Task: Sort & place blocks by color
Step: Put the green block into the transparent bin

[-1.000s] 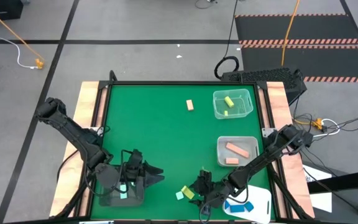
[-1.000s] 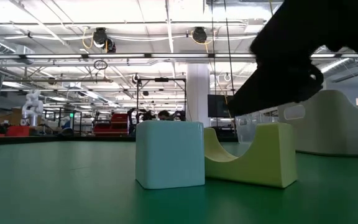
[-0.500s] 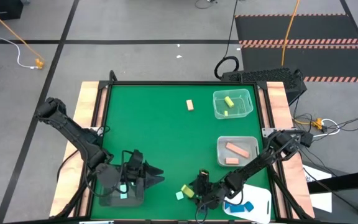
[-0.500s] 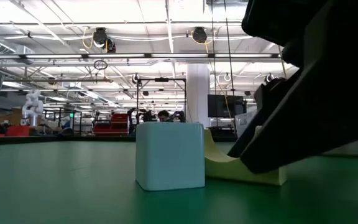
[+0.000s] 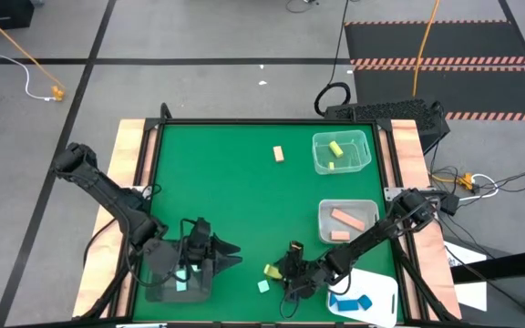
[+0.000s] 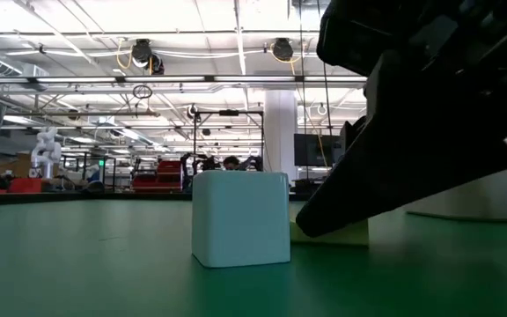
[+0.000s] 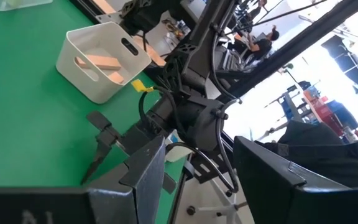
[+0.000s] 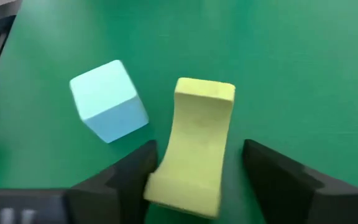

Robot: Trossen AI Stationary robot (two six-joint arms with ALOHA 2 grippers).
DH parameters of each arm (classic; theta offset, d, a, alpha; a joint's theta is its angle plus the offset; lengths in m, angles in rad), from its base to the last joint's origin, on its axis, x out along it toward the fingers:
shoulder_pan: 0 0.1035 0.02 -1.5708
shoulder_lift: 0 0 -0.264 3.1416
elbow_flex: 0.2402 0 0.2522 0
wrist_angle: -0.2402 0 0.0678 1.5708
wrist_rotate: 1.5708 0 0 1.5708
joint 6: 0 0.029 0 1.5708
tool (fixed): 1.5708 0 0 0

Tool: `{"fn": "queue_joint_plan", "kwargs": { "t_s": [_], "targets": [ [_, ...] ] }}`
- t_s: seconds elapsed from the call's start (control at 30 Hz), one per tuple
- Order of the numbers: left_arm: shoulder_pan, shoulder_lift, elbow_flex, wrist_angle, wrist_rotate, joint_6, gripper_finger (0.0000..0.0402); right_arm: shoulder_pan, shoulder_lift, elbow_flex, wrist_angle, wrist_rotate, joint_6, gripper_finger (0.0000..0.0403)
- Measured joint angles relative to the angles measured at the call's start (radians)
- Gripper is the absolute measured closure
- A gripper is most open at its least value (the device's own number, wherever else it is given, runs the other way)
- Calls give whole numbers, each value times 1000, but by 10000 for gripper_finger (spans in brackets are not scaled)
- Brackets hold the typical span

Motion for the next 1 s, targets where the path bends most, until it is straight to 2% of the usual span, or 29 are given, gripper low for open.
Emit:
{"fn": "queue_joint_plan", "kwargs": {
  "t_s": [0.2,0.47,0.8,1.0],
  "targets": [
    [23,0,0,0,0,0,211,-8,0,0,1,-7,1,293],
    [61,0,0,1,-1,4,211,-33,-54,-2,-45,-90,-6,292],
    [118,0,0,1,-1,-20,211,-125,-274,-2,-201,-75,-207,292],
    [153,0,0,2,-1,-30,211,-176,-442,-2,-372,13,-327,292]
  ]
}}
